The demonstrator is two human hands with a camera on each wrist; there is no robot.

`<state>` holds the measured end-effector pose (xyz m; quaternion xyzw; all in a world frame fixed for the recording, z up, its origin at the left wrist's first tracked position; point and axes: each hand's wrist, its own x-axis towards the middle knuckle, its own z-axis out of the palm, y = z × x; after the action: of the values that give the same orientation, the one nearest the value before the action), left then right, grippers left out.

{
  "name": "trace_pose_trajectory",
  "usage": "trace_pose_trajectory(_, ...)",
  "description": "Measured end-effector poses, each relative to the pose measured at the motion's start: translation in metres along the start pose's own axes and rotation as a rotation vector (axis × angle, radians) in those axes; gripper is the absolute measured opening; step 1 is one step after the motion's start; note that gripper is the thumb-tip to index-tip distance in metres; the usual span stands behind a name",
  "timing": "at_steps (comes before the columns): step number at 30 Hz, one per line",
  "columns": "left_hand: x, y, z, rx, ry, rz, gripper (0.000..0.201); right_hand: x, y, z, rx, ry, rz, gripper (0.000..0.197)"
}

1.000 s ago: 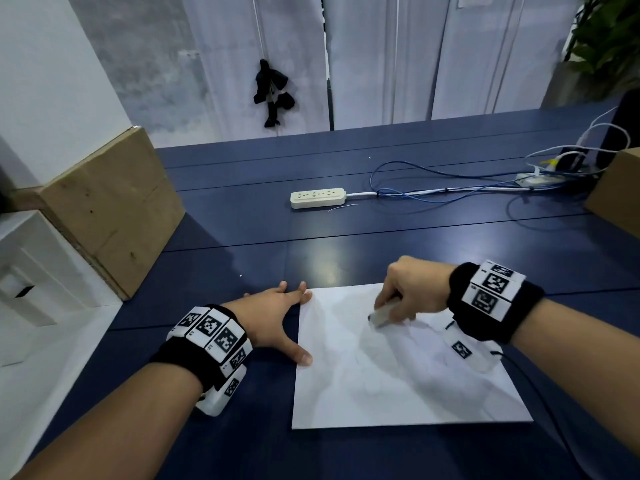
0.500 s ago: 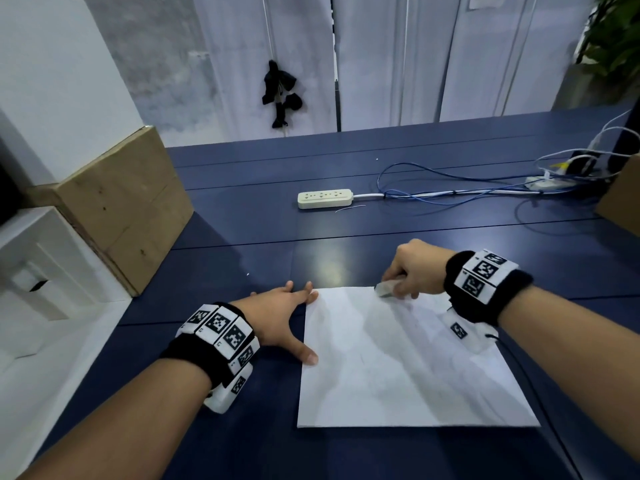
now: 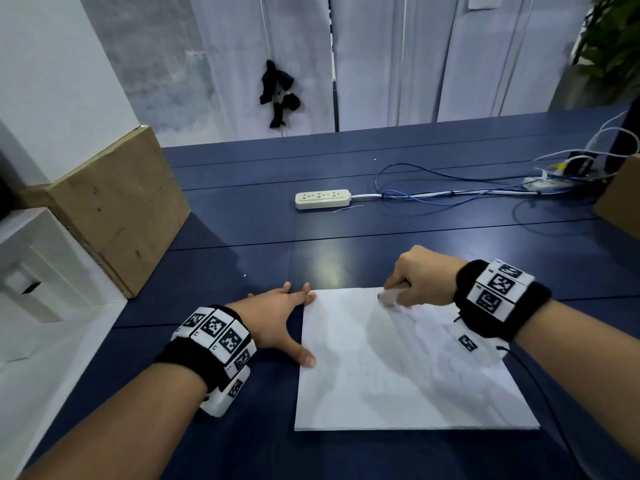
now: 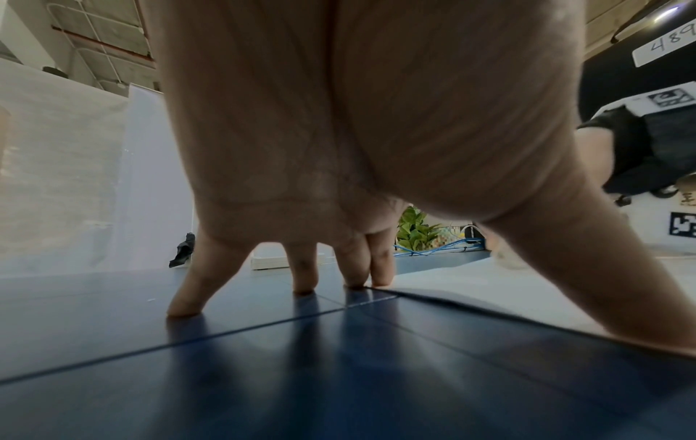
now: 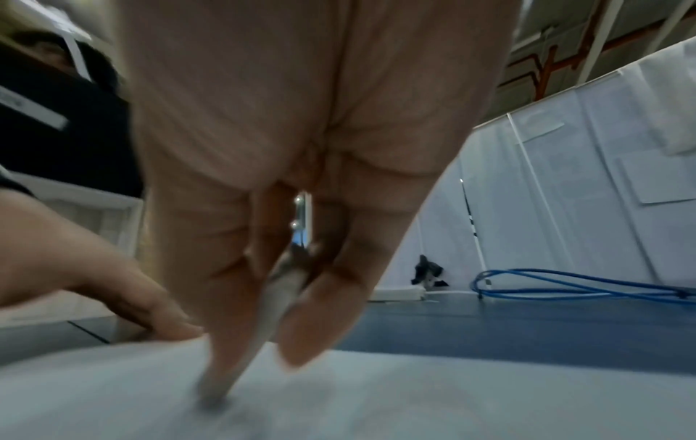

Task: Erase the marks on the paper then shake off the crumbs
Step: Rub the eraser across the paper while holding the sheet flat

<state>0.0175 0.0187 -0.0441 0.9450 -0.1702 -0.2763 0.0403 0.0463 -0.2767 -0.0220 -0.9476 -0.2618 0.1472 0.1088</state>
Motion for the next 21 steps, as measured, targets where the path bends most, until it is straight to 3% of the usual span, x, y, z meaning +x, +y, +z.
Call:
trace_pose_trajectory(4,0.002,-0.002,0.001,0.002,0.002,0.000,0.138,-0.013,-0.010,0.000,0.063,-0.140,-0.026,0.020)
trace_pose_trajectory(10,0.004,-0.005,0.003,-0.009,0.011,0.018,0.142,0.013,-0.001,-0.002,0.019,0.019,0.029,0.021)
trace_pose_trajectory(15,0.004,-0.005,0.004,-0.019,0.012,0.009,0.139,-0.007,-0.016,0.009,0.048,-0.175,-0.083,0.025)
trace_pose_trajectory(19,0.002,-0.004,0.002,-0.012,0.002,0.013,0.138,0.013,-0.007,0.001,-0.034,0.044,-0.012,0.022)
trace_pose_trajectory(21,0.002,-0.003,0.002,-0.007,0.002,0.015,0.136,0.017,-0.002,-0.002,-0.048,0.086,0.020,0.022)
